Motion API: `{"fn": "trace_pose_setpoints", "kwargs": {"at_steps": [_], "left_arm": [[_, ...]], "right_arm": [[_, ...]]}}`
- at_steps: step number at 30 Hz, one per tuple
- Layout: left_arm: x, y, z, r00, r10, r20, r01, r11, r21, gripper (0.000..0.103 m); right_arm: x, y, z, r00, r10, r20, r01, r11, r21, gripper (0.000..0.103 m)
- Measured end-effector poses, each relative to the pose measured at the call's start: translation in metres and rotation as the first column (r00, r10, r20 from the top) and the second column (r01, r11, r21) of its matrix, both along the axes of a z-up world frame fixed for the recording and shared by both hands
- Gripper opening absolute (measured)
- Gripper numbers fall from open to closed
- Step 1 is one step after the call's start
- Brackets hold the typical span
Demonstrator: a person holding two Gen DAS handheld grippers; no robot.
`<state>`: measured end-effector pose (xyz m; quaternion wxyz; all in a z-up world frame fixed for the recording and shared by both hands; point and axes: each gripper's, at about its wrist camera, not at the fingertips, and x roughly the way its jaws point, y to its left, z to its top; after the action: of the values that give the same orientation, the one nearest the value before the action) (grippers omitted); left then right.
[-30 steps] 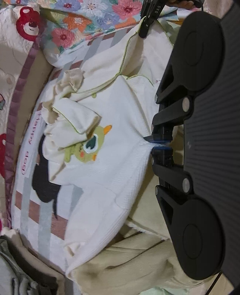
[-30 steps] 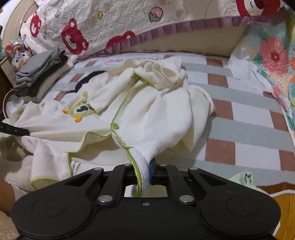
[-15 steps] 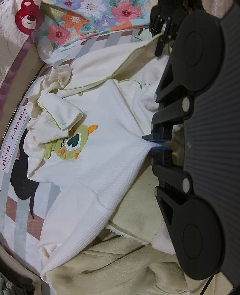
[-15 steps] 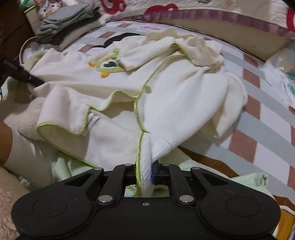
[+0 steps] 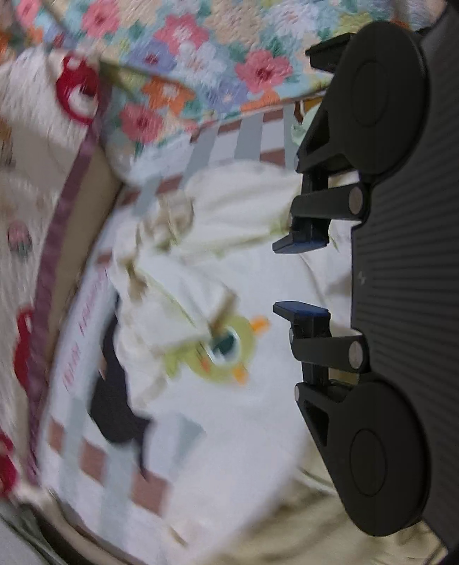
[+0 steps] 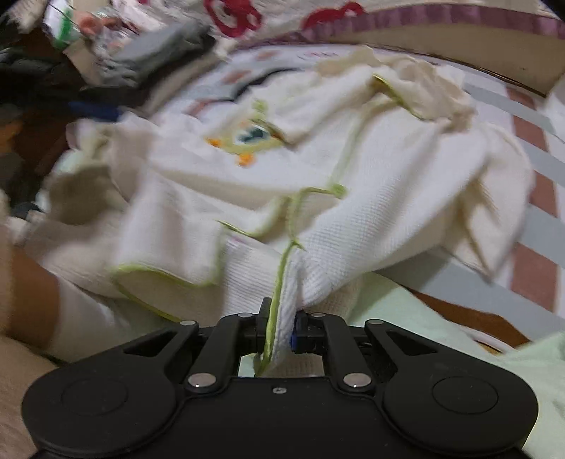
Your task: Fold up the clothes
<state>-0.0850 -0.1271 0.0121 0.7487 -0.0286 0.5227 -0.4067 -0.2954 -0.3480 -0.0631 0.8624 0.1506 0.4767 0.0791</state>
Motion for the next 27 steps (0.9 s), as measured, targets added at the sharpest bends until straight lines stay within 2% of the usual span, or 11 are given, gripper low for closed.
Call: {"fn": "trace_pose_setpoints", "kwargs": {"at_steps": [2, 6, 9, 12, 14, 15, 16, 19, 22, 25, 27], "left_arm": [[-0.002, -0.029, 0.000, 0.997, -0.073, 0.026, 0.074, 0.997, -0.017, 0.045], [0.000, -0.101, -0.031, 0.977, -0.209, -0.030, 0.210, 0.978, 0.013, 0.050], [-0.004, -0.147, -0.069, 0.963, -0.250, -0.106, 0.259, 0.961, 0.091, 0.051], [-0.013, -0.173, -0.099, 0.952, -0.281, -0.124, 0.299, 0.940, 0.166, 0.053], [-0.017, -0.180, -0.114, 0.950, -0.291, -0.112, 0.309, 0.926, 0.216, 0.069], [-0.018, -0.182, -0.121, 0.950, -0.294, -0.109, 0.313, 0.918, 0.245, 0.069], [-0.017, -0.181, -0.126, 0.950, -0.295, -0.103, 0.311, 0.914, 0.259, 0.069], [-0.017, -0.178, -0.133, 0.952, -0.291, -0.090, 0.305, 0.911, 0.278, 0.068], [-0.016, -0.175, -0.128, 0.962, -0.270, -0.038, 0.267, 0.910, 0.318, 0.069], [-0.013, -0.170, -0.121, 0.970, -0.240, 0.044, 0.206, 0.902, 0.379, 0.067], [-0.014, -0.165, -0.116, 0.960, -0.250, 0.129, 0.168, 0.878, 0.449, 0.065]], "right_arm": [[0.003, 0.001, 0.000, 1.000, 0.012, 0.020, -0.013, 0.999, 0.047, 0.012], [0.014, 0.006, -0.011, 1.000, 0.019, 0.013, -0.020, 0.996, 0.084, 0.012], [0.018, 0.010, -0.012, 1.000, 0.027, 0.011, -0.028, 0.996, 0.084, 0.017], [0.007, 0.004, -0.003, 0.999, 0.039, 0.026, -0.041, 0.996, 0.083, 0.026], [-0.004, -0.007, 0.002, 0.999, 0.039, 0.025, -0.041, 0.995, 0.087, 0.040], [-0.010, -0.016, 0.004, 1.000, 0.015, 0.011, -0.016, 0.998, 0.066, 0.052], [-0.017, -0.025, 0.006, 1.000, -0.011, -0.003, 0.011, 0.999, 0.042, 0.058], [-0.034, -0.064, 0.014, 0.987, -0.159, 0.002, 0.159, 0.987, 0.005, 0.059], [-0.049, -0.106, 0.023, 0.950, -0.312, 0.029, 0.312, 0.950, 0.003, 0.059], [-0.042, -0.123, 0.017, 0.928, -0.369, 0.041, 0.372, 0.924, -0.092, 0.062], [-0.038, -0.132, 0.016, 0.920, -0.390, 0.049, 0.393, 0.911, -0.124, 0.062]]}}
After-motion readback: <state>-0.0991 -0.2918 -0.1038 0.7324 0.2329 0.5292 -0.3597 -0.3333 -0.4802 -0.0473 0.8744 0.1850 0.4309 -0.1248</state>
